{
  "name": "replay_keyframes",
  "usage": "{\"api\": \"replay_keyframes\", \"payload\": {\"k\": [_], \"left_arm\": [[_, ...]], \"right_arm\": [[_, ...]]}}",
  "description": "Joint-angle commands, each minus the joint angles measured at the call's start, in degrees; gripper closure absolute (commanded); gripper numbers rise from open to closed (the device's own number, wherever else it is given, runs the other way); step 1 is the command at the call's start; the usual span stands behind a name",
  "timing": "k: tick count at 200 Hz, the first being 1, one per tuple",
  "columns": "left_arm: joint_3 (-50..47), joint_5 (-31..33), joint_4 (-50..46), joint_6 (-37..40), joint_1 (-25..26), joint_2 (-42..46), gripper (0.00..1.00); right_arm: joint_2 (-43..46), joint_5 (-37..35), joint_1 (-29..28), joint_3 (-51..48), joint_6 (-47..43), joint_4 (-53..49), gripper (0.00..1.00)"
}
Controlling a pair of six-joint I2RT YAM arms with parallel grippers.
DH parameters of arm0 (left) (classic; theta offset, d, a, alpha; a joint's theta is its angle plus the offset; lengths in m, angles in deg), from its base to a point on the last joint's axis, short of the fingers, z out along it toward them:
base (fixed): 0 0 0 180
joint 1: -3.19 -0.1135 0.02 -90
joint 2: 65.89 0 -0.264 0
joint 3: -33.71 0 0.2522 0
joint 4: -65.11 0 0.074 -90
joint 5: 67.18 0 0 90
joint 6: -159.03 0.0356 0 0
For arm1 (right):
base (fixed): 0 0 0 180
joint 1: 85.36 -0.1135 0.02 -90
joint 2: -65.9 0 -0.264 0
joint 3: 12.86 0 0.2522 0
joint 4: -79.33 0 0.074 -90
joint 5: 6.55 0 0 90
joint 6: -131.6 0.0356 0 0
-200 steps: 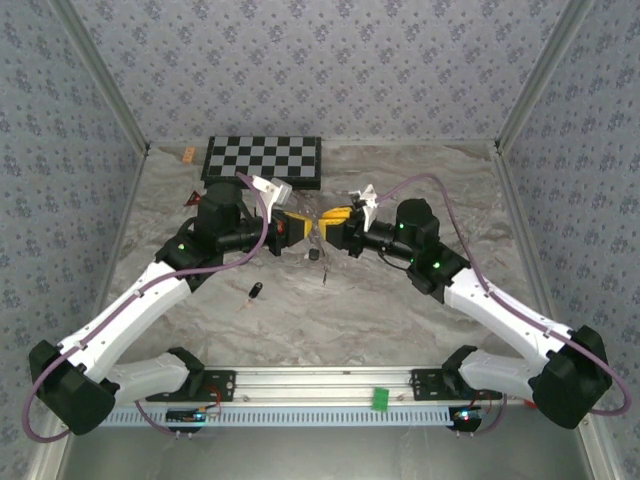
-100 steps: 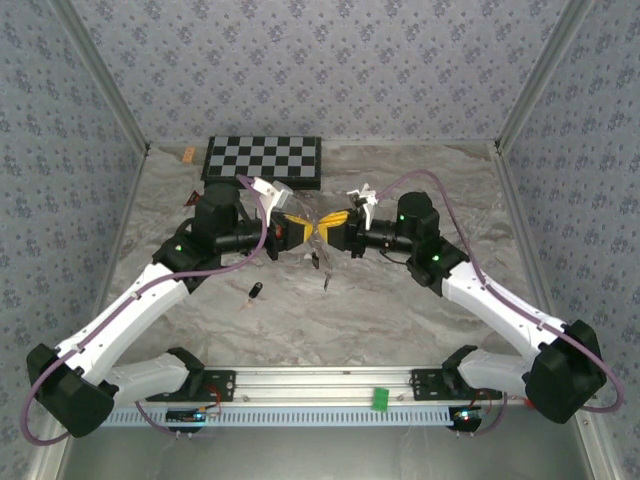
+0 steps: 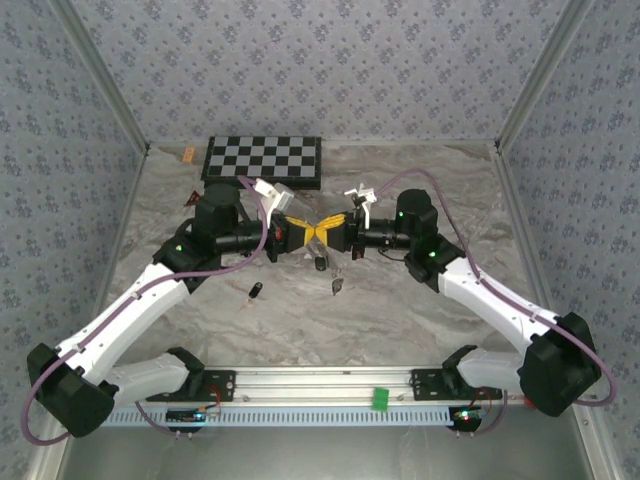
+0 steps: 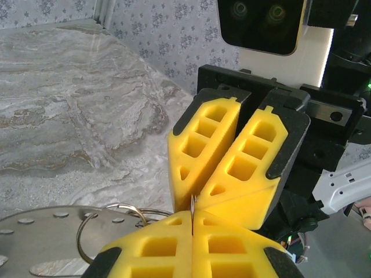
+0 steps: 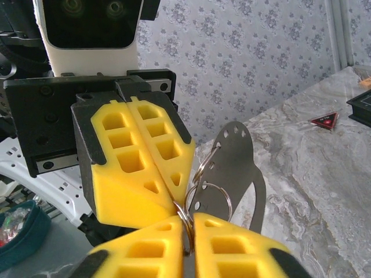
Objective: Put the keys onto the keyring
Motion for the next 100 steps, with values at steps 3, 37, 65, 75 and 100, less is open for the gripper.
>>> {"api": "replay_keyframes", "payload": {"k": [3, 37, 65, 75, 100], "left_arm": [[0.15, -2.35, 2.13, 1.29, -0.03, 0.35, 1.00], [-0.55, -3.16, 4.14, 0.08, -0.05, 0.27, 1.00], [-3.78, -3.52, 9.82, -2.76, -0.04, 1.63, 0.84], [-5.13, -3.35, 12.09, -3.87, -0.10, 2.51, 0.77], [-8.46, -3.06, 17.37, -6.27, -0.23, 4.76, 0.71]], "right_arm": [[-0.78, 3.02, -0.06, 2.01, 1.40, 2.84, 0.96], [-0.97, 3.33, -0.46, 1.92, 1.74, 3.45, 1.00], [-0.58, 1.65, 0.54, -0.61, 6.28, 10.93, 1.00], [-0.66, 1.48, 1.10, -1.61, 8.75, 14.60, 1.00], [-1.19, 0.84, 2.10, -3.56, 13.54, 21.66, 1.00]]}}
